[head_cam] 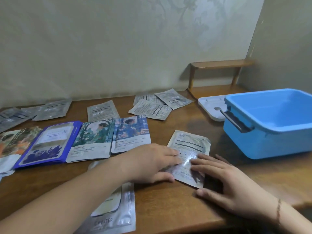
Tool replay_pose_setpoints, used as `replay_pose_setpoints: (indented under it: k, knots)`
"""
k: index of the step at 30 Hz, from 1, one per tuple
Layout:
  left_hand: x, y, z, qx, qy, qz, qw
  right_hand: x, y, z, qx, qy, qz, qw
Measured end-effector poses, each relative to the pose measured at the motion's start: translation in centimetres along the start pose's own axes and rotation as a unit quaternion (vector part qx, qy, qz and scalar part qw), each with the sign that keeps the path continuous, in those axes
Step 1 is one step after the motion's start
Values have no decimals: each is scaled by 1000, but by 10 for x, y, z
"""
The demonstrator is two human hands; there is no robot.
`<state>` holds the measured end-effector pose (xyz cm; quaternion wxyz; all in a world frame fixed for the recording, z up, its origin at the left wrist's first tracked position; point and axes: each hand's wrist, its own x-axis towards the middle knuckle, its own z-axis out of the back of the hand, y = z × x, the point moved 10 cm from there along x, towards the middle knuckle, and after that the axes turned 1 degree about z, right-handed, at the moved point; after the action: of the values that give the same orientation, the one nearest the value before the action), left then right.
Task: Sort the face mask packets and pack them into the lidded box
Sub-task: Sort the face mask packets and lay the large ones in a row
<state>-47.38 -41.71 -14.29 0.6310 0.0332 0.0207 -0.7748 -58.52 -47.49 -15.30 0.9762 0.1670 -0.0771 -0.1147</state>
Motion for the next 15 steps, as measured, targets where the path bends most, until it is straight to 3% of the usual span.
replay_pose_setpoints:
  k: [4,7,10,13,15]
  knots:
    - [-6,-30,12,137,-125,-154,970,-1,-2,3,15,-32,11,999]
    - [-15,-42,15,195,-202,-176,944,-2,-6,8,21,-59,6,998]
    - [-33,-42,57,129,-328,-138,926,4,-15,35,31,-150,-15,988]
    - [-55,-11,116,-14,-456,-25,889,10,-23,57,97,-224,-66,967]
    - [-65,13,137,-83,-490,49,867,13,-12,60,126,-238,-68,961]
